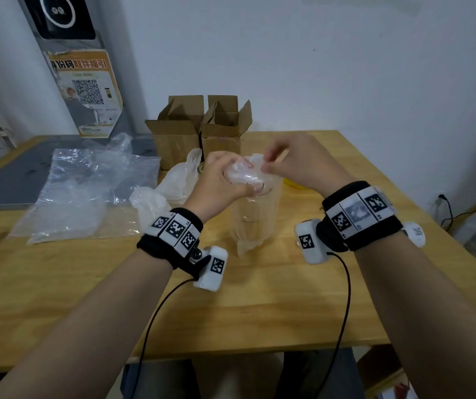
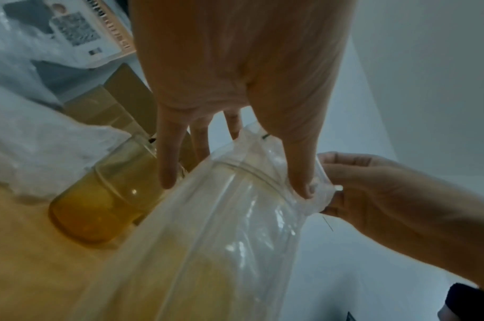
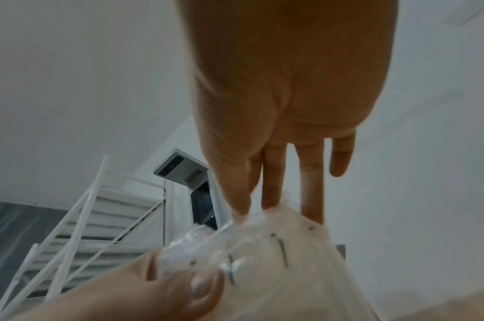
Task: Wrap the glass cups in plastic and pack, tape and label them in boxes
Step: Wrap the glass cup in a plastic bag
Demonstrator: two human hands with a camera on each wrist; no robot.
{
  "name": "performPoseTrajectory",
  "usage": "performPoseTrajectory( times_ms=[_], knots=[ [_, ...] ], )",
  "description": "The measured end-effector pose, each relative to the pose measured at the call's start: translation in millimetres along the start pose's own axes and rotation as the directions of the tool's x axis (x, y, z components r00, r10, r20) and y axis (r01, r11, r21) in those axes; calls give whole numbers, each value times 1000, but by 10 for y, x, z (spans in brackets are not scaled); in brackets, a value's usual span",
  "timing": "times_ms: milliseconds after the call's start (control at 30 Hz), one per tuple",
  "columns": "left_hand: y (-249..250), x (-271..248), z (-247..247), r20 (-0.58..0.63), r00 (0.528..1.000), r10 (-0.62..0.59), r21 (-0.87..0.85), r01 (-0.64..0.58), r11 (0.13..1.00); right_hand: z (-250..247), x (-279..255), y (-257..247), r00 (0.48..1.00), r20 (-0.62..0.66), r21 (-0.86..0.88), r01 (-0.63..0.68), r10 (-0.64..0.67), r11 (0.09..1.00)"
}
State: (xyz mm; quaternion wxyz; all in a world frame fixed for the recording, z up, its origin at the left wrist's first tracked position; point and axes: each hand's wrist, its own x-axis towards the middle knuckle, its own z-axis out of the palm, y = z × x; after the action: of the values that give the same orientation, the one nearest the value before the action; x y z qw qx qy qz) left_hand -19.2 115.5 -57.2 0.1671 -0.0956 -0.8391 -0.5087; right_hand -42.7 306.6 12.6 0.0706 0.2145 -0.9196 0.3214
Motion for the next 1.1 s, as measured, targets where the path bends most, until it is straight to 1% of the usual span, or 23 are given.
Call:
performPoseTrajectory(
  times_ms=[33, 67, 100, 167, 200, 233, 333, 433, 533, 567, 600, 700, 733, 767, 800, 833, 867, 900, 933, 1033, 1100],
  knots=[
    [15, 11, -10, 15, 1000, -15, 24, 15, 1000, -29, -1, 4, 994, -110, 69, 3, 4, 998],
    [17, 26, -17, 27, 999, -36, 47, 35, 998, -42, 23, 26, 983, -183, 109, -10, 30, 994],
    [21, 45, -21, 46, 997, -58, 70, 54, 996, -45, 43, 42, 977, -203, 113, -38, 61, 993],
    [10, 80, -20, 100, 989, -106, 137, 92, 986, -4, 85, 92, 982, -126, 58, -131, 138, 990],
    [-2, 89, -17, 126, 984, -127, 178, 103, 979, 20, 97, 108, 983, -86, 43, -157, 160, 987],
    [-17, 89, -15, 147, 978, -148, 209, 115, 971, 44, 96, 109, 985, -59, 42, -159, 161, 986],
    [-38, 61, -23, 187, 963, -192, 268, 138, 953, 86, 83, 110, 992, -44, 8, -122, 122, 993],
    [-12, 49, -50, 241, 934, -265, 407, 151, 901, 95, 62, 61, 995, 16, -33, -101, 102, 994],
    [-1, 65, -69, 266, 898, -349, 529, 167, 832, 84, 44, -8, 987, 101, -61, -119, 125, 991],
    [-4, 73, -75, 265, 889, -375, 551, 179, 815, 81, 37, -35, 982, 131, -58, -132, 139, 990],
    [-9, 76, -75, 262, 886, -382, 547, 190, 816, 84, 34, -59, 976, 163, -58, -140, 148, 988],
    [11, 51, -112, 279, 892, -356, 450, 206, 869, 95, 33, -130, 959, 239, -78, -136, 151, 988],
    [22, 45, -127, 275, 895, -352, 431, 212, 877, 99, 30, -143, 954, 257, -82, -136, 153, 987],
    [51, 28, -146, 244, 906, -346, 419, 223, 880, 98, 21, -151, 951, 271, -84, -134, 152, 987],
    [67, 21, -168, 181, 929, -323, 409, 227, 884, 96, 15, -152, 948, 277, -91, -135, 155, 987],
    [86, 15, -187, 89, 957, -276, 403, 219, 889, 91, 3, -149, 947, 277, -107, -135, 160, 985],
    [95, 16, -207, -2, 974, -229, 399, 210, 893, 92, -6, -142, 946, 279, -133, -133, 166, 982],
    [121, 11, -231, -57, 979, -197, 397, 203, 895, 103, -11, -130, 944, 282, -162, -132, 174, 978],
    [134, 12, -237, -70, 980, -187, 405, 199, 893, 122, -13, -112, 940, 285, -187, -136, 186, 973],
    [164, -19, -161, -6, 981, -194, 422, 178, 889, 175, -16, -48, 934, 277, -266, -149, 224, 952],
    [160, -37, -86, 0, 987, -159, 415, 145, 898, 193, -16, -8, 930, 281, -285, -156, 238, 946]
  ],
)
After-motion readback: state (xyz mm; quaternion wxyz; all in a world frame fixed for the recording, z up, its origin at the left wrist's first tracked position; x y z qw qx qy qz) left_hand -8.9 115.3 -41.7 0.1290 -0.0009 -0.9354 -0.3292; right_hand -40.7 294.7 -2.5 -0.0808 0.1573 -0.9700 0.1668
